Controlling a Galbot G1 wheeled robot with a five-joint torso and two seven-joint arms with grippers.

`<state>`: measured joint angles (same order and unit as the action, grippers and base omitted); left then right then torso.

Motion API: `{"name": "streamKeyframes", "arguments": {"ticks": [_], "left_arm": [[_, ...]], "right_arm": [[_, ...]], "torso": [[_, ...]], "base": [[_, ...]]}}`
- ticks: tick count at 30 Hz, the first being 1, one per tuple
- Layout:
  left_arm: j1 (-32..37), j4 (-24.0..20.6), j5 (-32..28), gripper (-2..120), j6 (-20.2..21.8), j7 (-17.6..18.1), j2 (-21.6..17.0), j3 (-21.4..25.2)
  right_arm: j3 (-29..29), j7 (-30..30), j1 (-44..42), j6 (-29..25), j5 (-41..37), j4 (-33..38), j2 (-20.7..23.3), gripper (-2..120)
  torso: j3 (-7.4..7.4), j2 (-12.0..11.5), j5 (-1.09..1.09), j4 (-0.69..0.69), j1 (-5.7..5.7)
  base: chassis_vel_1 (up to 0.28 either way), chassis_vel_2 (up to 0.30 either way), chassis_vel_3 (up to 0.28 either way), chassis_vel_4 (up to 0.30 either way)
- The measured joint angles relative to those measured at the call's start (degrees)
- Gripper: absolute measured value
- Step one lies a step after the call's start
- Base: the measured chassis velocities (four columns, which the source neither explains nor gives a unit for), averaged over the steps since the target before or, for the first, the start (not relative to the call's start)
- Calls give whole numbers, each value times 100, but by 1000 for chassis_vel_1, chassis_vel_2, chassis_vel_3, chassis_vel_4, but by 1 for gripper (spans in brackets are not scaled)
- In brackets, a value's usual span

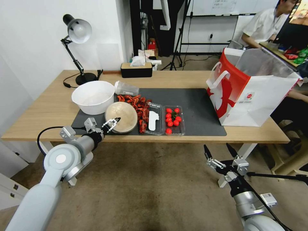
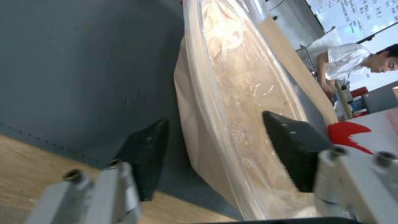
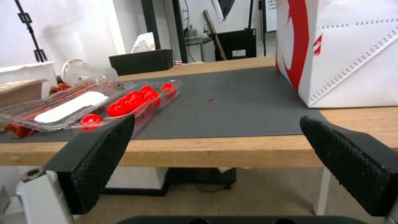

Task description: Pick up the trash from the table and place it into the takeout bag.

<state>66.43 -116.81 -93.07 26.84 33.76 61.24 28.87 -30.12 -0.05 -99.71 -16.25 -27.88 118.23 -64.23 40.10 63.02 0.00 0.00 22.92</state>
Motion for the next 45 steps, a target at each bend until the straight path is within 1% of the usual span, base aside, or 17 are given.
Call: {"name": "streamKeyframes", "arguments": {"ticks": [5, 7, 8, 9, 15, 22, 26, 30, 32, 33, 36, 37, 40, 41, 42, 44, 45], "left_arm": [[15, -9, 9, 39, -61, 15, -20, 3], [16, -9, 9, 37, -66, 15, -23, 4], [21, -18, 12, 27, -91, 10, -37, 14], [21, -18, 12, 27, -91, 10, -37, 14], [46, -175, 23, 3, -96, -57, -82, 44], [59, -450, 12, 0, -97, -180, -145, 64], [-317, -584, 0, 0, -107, -283, -237, -189], [-988, -551, 13, 0, -156, -446, -411, -663], [-1705, -324, 173, 0, -222, -659, -525, -1138], [-1705, -324, 173, 0, -222, -659, -525, -1138], [-2614, 205, 525, 0, -335, -972, -535, -1783], [-2614, 205, 525, 0, -335, -972, -535, -1783], [-3717, 786, 957, 0, -393, -1211, -343, -2626], [-4118, 1015, 1125, 0, -398, -1256, -217, -2946], [-4118, 1015, 1125, 0, -398, -1256, -217, -2946], [-4836, 1560, 1476, 0, -442, -1333, 84, -3512], [-4836, 1560, 1476, 0, -442, -1333, 84, -3512]], "right_arm": [[70, 0, 10, -2, 58, 1, -31, 100], [74, 1, 9, -2, 61, 5, -33, 100], [92, 4, -2, -2, 76, 38, -43, 100], [92, 4, -2, -2, 76, 38, -43, 100], [101, 24, -33, -3, 117, 104, -68, 100], [109, 44, -59, -3, 147, 192, -106, 100], [110, 77, -75, -3, 158, 283, -114, 100], [83, 85, -111, 3, 190, 332, -154, 100], [68, 86, -158, 3, 256, 358, -231, 100], [68, 86, -158, 3, 256, 358, -231, 100], [60, 83, -258, 4, 359, 406, -340, 100], [60, 83, -258, 4, 359, 406, -340, 100], [32, 82, -350, 2, 484, 458, -441, 100], [17, 81, -382, 2, 531, 486, -476, 100], [17, 81, -382, 2, 531, 486, -476, 100], [-19, 86, -452, 1, 592, 530, -524, 100], [-19, 86, -452, 1, 592, 530, -524, 100]], "torso": [[0, 0, 0, 0, 0], [0, 0, 0, 0, 0], [0, 0, -1, 0, 0], [0, 0, -1, 0, 0], [0, 0, 0, 0, 0], [0, 0, 0, 1, 0], [0, 0, 0, 2, -1], [0, 1, 0, 0, -1], [0, 1, 1, -2, -1], [0, 1, 1, -2, -1], [1, 1, -1, 0, -1], [1, 1, -1, 0, -1], [1, 0, -1, 1, -1], [1, 0, 4, -3, -1], [1, 0, 4, -3, -1], [1, 0, 3, -3, 0], [1, 0, 3, -3, 0]], "base": [[0, 0, 0, 0], [0, 0, 0, 0], [0, 0, 0, 0], [0, 0, 0, 0], [0, 0, 0, 0], [0, 0, 0, 0], [0, 0, 0, 0], [0, 0, 0, 0], [0, 0, 0, 0], [0, 0, 0, 0], [0, 0, 0, 0], [0, 0, 0, 0], [0, 0, 0, 0], [0, 0, 0, 0], [0, 0, 0, 0], [0, 0, 0, 0], [0, 0, 0, 0]]}}
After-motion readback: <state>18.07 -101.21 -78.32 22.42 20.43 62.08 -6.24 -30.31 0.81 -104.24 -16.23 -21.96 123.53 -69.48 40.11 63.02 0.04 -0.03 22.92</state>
